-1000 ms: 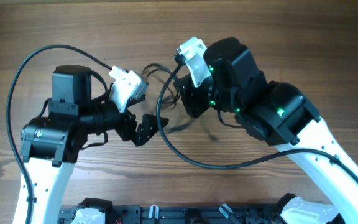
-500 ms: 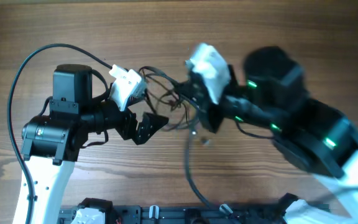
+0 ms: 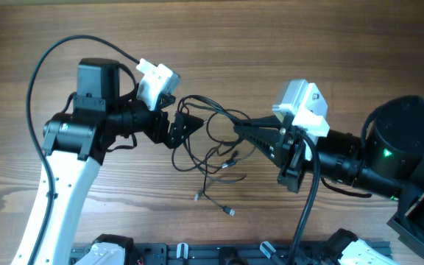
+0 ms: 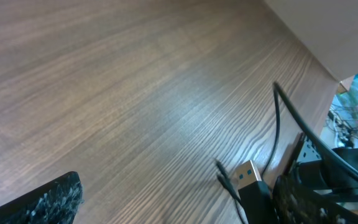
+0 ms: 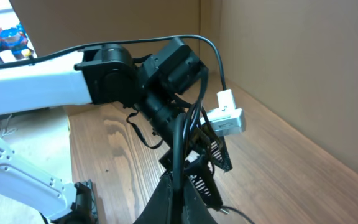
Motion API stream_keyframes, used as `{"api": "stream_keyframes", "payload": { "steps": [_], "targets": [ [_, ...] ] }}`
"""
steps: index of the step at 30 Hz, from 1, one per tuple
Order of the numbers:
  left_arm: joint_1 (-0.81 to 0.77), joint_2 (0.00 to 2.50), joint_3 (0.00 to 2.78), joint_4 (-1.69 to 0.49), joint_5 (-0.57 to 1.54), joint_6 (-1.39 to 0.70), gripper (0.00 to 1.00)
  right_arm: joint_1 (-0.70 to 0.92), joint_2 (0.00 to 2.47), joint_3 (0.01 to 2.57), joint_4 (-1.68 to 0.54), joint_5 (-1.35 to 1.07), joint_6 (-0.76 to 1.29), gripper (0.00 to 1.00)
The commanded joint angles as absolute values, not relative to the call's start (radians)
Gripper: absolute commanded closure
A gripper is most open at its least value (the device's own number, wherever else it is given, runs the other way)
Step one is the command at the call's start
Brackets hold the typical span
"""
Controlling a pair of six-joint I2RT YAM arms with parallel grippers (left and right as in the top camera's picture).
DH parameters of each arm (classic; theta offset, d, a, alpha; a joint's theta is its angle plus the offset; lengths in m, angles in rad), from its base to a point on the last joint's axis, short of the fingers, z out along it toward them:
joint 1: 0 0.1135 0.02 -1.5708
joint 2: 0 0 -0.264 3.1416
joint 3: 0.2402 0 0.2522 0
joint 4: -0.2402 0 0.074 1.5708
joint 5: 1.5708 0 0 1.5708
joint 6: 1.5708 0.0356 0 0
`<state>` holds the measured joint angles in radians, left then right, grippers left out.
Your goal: Untangle cables
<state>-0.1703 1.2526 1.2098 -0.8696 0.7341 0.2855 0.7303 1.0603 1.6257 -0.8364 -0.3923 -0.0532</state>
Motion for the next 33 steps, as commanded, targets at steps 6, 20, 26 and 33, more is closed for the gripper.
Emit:
{"api": "stream_keyframes", "payload": {
  "steps": [6, 20, 26, 33],
  "targets": [
    [-0.178, 1.275, 1.210, -0.757, 0.375, -0.079, 0.00, 0.731, 1.043, 1.632, -0.963, -0.255, -0.026, 0.96],
    [-0.058, 1.213, 1.210, -0.679, -0.268, -0.533, 0.00, 0.731, 1.043, 1.631, -1.348, -0.067, -0.025, 0.96],
    [0.154, 1.110, 1.210, -0.783, -0.262, -0.532, 0.00, 0.731, 1.043, 1.631, -1.348, 0.180, 0.135, 0.96],
    [0.358, 1.039, 1.210, -0.850, -0.098, -0.503, 0.00, 0.731, 1.043, 1.631, -1.347, 0.262, 0.201, 0.96]
  ]
}}
